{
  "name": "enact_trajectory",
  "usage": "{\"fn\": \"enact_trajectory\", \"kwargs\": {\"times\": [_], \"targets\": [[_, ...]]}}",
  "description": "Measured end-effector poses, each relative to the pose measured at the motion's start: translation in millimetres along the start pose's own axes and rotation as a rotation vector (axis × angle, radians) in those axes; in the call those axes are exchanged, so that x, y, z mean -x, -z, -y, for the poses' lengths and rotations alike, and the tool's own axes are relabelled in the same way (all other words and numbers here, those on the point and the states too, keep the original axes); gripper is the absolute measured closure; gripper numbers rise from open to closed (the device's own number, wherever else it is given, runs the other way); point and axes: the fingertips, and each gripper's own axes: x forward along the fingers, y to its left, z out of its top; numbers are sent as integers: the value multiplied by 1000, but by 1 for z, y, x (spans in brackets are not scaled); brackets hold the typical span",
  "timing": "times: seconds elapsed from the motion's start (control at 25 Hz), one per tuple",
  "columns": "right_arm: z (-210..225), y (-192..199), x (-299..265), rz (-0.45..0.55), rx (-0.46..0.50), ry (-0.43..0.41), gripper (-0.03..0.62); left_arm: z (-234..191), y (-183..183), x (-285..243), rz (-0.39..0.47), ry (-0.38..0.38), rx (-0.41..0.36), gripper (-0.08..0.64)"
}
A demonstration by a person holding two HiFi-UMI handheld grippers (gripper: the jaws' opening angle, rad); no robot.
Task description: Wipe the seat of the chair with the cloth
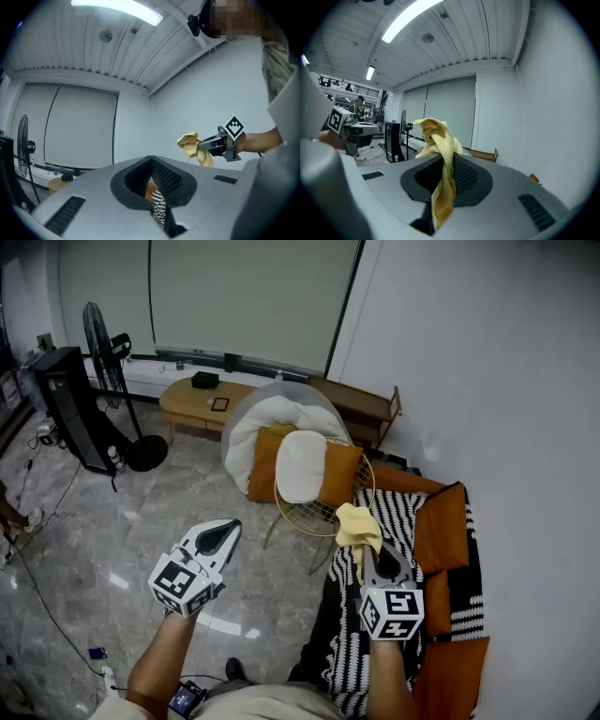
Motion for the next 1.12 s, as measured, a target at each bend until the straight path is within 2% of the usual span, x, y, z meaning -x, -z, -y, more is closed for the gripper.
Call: {"fn": "enact_trajectory", "kwargs": {"times": [0.48, 0.88, 1.12], "targets": [[-13, 2, -4, -4, -9, 14, 534, -6, -3, 3, -2, 28, 18, 546], [-42, 0, -10, 26, -88, 29, 529, -24, -3, 20, 12, 61, -5, 546], [-45, -2, -34, 22, -83, 11, 529, -32, 18, -9, -30, 101, -52, 546]]}}
